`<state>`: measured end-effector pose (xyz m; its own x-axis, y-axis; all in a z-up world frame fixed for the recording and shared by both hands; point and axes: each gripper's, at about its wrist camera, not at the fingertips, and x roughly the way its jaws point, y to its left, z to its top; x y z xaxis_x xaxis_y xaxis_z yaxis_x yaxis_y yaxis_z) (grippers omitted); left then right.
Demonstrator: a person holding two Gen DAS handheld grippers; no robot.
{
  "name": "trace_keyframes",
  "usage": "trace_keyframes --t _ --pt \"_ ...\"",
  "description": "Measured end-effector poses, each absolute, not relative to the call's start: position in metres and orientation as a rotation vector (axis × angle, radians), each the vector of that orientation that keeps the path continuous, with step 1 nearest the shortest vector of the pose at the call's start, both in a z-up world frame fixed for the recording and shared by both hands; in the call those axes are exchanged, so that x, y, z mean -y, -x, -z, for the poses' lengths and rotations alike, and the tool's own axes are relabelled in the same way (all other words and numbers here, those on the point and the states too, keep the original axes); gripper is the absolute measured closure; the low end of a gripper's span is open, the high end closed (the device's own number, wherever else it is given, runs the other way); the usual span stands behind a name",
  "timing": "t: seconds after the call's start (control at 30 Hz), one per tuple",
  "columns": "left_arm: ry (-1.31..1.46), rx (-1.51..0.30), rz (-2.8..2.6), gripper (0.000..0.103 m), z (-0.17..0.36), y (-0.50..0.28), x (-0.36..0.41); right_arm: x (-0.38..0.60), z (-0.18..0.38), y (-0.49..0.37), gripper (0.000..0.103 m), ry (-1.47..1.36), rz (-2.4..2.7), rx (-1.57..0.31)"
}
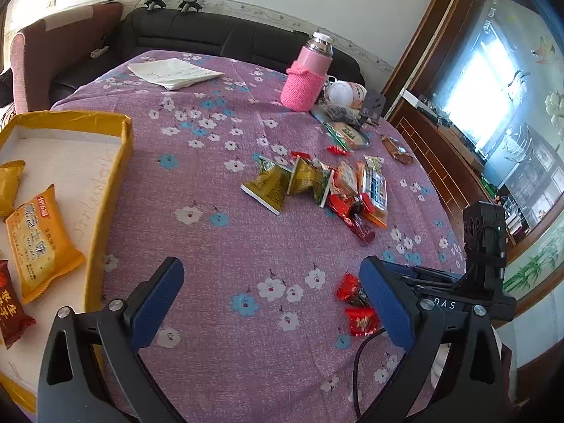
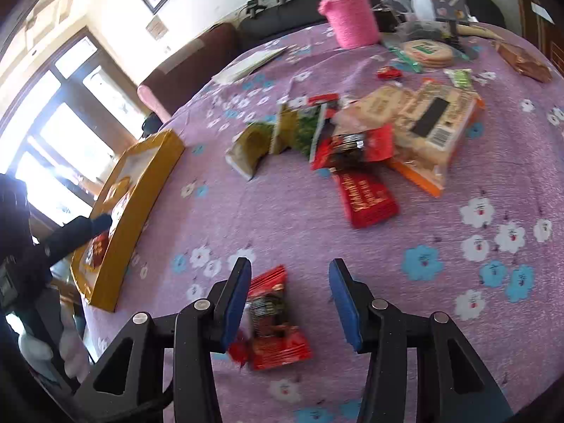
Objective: Organize snacks
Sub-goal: 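Move the right gripper to a small red candy and grasp it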
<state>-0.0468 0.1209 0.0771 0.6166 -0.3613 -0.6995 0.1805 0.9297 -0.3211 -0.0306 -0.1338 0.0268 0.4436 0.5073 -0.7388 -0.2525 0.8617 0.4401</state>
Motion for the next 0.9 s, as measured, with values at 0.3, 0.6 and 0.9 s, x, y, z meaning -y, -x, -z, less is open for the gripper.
trace_keyframes --t 0.3,0.6,0.9 --pt "0.23 -0.9 0.364 0.003 -0.063 0.053 -0.103 0.111 -0.032 0.05 0.069 -0.109 -0.462 -0.985" --pt "0.261 -0.9 0.354 0.003 -0.061 0.071 -0.115 0.091 -0.03 0.045 0.061 -0.04 -0.474 -0.985" --pt "0.254 -0.901 0.385 0.003 -0.061 0.083 -0.112 0.099 -0.035 0.064 0.076 -0.036 -0.458 -1.009"
